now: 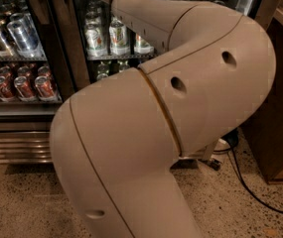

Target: Open right fridge door

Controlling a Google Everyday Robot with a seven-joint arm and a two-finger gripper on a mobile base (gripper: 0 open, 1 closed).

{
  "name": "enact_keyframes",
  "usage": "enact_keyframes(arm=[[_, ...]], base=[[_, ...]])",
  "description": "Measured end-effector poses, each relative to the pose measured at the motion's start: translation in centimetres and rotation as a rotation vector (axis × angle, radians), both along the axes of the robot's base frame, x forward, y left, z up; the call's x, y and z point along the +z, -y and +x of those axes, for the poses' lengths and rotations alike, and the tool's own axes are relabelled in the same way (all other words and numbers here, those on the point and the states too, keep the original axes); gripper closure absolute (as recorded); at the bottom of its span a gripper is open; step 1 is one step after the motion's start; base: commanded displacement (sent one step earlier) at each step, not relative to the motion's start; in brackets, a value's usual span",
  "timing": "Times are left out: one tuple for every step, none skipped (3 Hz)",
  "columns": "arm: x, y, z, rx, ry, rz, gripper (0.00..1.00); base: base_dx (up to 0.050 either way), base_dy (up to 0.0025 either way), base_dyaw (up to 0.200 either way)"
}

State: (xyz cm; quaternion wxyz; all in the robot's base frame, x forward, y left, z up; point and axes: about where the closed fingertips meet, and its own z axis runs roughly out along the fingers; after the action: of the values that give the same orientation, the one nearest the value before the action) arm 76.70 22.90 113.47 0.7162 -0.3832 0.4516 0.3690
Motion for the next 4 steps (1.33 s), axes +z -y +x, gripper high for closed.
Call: enact_keyframes(arm=[[-0.1, 1.6, -1.0, 0.019, -0.033, -0.026, 0.12], [-0.1, 4.2, -2.5, 0.032, -0.07, -0.087, 0.04], [-0.1, 3.9, -3.2, 0.033, -0.07, -0.087, 0.03], [-0.1, 3.6, -3.6, 0.033, -0.07, -0.087, 0.0]], base=[[0.0, 0.0, 0.0], [0.0, 0.0, 0.0], [0.0, 0.0, 0.0], [0.0, 0.0, 0.0]])
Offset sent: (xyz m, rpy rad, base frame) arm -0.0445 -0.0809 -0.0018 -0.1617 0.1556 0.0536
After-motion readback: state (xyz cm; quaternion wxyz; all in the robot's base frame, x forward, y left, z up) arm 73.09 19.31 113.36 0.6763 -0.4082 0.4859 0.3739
